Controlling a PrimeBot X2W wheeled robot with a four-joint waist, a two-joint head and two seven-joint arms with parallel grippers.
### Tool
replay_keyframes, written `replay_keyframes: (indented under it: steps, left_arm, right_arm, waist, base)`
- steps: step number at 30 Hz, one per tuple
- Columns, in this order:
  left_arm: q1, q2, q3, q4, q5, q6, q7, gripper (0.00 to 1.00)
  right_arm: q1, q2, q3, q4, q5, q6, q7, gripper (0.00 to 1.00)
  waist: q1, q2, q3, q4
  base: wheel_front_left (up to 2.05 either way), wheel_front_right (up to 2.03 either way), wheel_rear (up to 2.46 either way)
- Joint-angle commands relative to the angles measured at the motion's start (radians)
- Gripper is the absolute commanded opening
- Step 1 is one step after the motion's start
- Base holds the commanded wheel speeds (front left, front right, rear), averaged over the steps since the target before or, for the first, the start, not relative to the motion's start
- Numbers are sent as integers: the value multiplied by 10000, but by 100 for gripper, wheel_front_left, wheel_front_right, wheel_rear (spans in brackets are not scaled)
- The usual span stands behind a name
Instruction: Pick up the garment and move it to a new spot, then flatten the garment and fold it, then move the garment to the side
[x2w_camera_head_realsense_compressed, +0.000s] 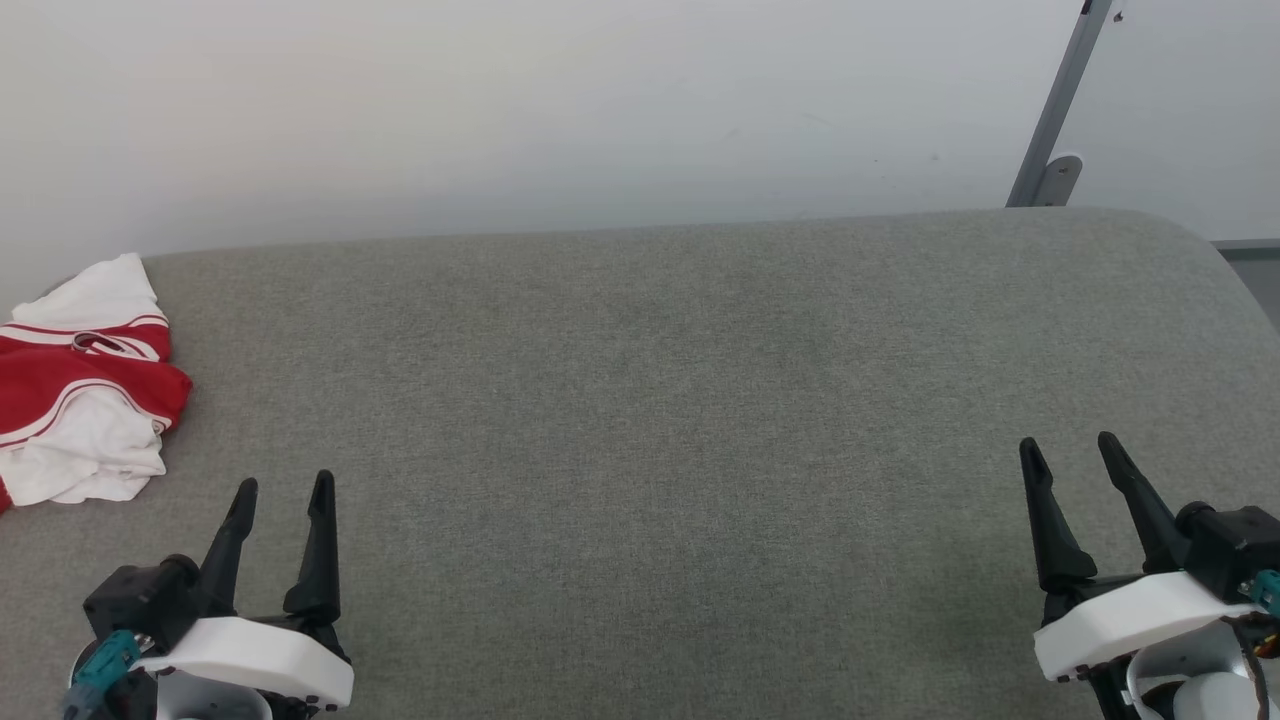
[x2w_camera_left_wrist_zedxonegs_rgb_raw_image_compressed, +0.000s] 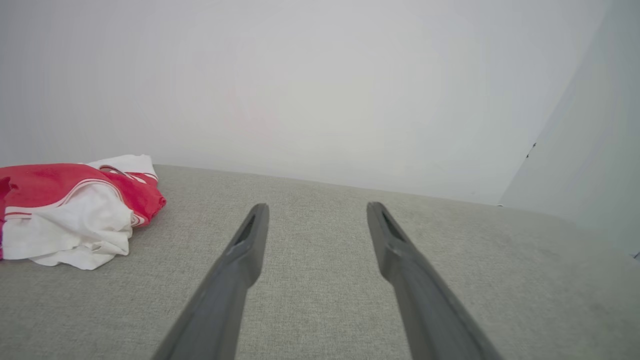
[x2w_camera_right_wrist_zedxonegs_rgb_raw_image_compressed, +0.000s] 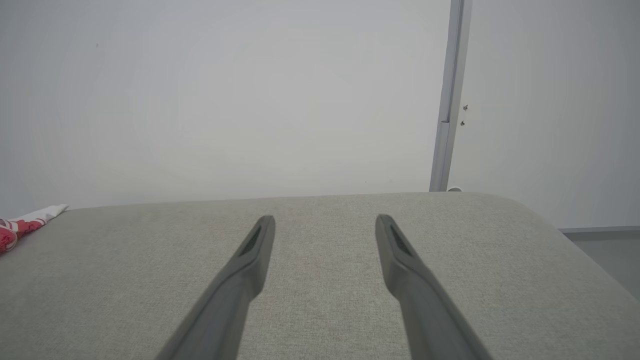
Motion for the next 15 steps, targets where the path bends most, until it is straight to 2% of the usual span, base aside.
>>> replay_keyframes:
  steps: [1, 15]
  left_arm:
    - [5, 41, -24, -1, 195, -34, -98, 100]
    - [26, 152, -117, 50, 733, -36, -271, 100]
  right_arm:
    - [45, -43, 27, -35, -161, -3, -100, 100]
    - [118, -35, 2, -141, -894, -3, -218, 100]
  waist:
    - [0, -1, -5, 2]
    - [0, -1, -74, 0]
  base:
    - [0, 0, 0]
    - [0, 0, 0]
